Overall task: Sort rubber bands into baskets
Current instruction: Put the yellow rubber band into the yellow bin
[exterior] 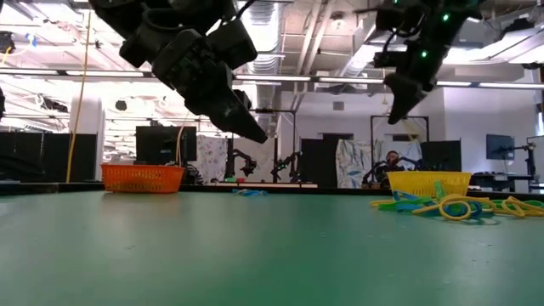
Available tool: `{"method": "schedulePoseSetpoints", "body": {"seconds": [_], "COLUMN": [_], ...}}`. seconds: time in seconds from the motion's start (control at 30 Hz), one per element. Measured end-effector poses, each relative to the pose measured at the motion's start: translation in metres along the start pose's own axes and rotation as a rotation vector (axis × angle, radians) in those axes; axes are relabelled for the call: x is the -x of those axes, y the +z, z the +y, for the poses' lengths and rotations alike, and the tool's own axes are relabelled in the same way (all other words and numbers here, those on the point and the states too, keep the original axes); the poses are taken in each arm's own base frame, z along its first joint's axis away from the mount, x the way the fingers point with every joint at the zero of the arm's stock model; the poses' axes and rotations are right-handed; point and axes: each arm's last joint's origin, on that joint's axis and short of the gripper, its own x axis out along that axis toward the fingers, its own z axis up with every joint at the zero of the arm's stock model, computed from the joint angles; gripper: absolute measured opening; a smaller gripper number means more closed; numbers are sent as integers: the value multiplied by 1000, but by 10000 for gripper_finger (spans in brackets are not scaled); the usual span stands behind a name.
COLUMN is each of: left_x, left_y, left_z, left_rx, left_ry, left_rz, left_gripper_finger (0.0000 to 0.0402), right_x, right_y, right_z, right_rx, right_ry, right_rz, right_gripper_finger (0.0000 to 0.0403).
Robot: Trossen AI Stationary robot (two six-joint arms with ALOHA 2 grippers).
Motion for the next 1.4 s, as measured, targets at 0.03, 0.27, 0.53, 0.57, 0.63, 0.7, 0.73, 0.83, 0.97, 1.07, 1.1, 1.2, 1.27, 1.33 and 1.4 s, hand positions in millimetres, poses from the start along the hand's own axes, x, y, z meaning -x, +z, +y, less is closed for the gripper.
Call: {"method": "schedulePoseSetpoints", "body": {"seconds": [0.03, 0.27, 0.53, 0.57, 0.63, 0.7, 0.73, 0.83, 0.97, 1.07, 1.1, 1.2, 1.27, 1.33, 1.4], "left_x": [-1, -3, -3, -3, -3, -3, -3, -3, -3, -3, -3, -3, -3, -3, -3], "left_y": [0, 0, 0, 0, 0, 0, 0, 0, 0, 0, 0, 0, 0, 0, 0], "left_z": [-2, -15, -23, -22, -22, -22, -22, -22, -22, -22, -22, -22, -22, -22, -22], "left_rx": [-6, -45, -90, -94, -96, -96, -96, -96, -93, -86, -85, -84, -83, -83, -83], "left_ry": [8, -1, -2, 2, 11, 18, 17, 17, 17, 17, 17, 17, 17, 18, 18], "left_rz": [-15, -44, -51, -51, -50, -51, -52, -55, -55, -55, -55, -55, -55, -55, -55], "left_gripper_finger": [168, 168, 168, 168, 168, 168, 168, 168, 168, 168, 168, 168, 168, 168, 168], "right_x": [-3, -33, -57, -61, -67, -73, -76, -84, -94, -99, -101, -108, -112, -115, -117], "right_y": [0, -4, -16, -18, -20, -21, -22, -23, -24, -25, -26, -30, -33, -36, -39], "right_z": [-7, -56, -98, -102, -109, -113, -116, -123, -130, -132, -133, -134, -135, -133, -132], "right_rx": [-16, -117, -144, -151, -158, -160, -158, -161, -133, -105, -96, -89, -89, -79, -65], "right_ry": [-6, -41, -109, -107, -108, -116, -120, -136, -151, -149, -145, -138, -129, -113, -95], "right_rz": [15, 139, 255, 263, 281, 293, 298, 299, 296, 308, 319, 356, 382, 417, 446], "right_gripper_finger": [14, 16, 16, 16, 16, 16, 16, 16, 17, 17, 17, 17, 18, 21, 27]}}
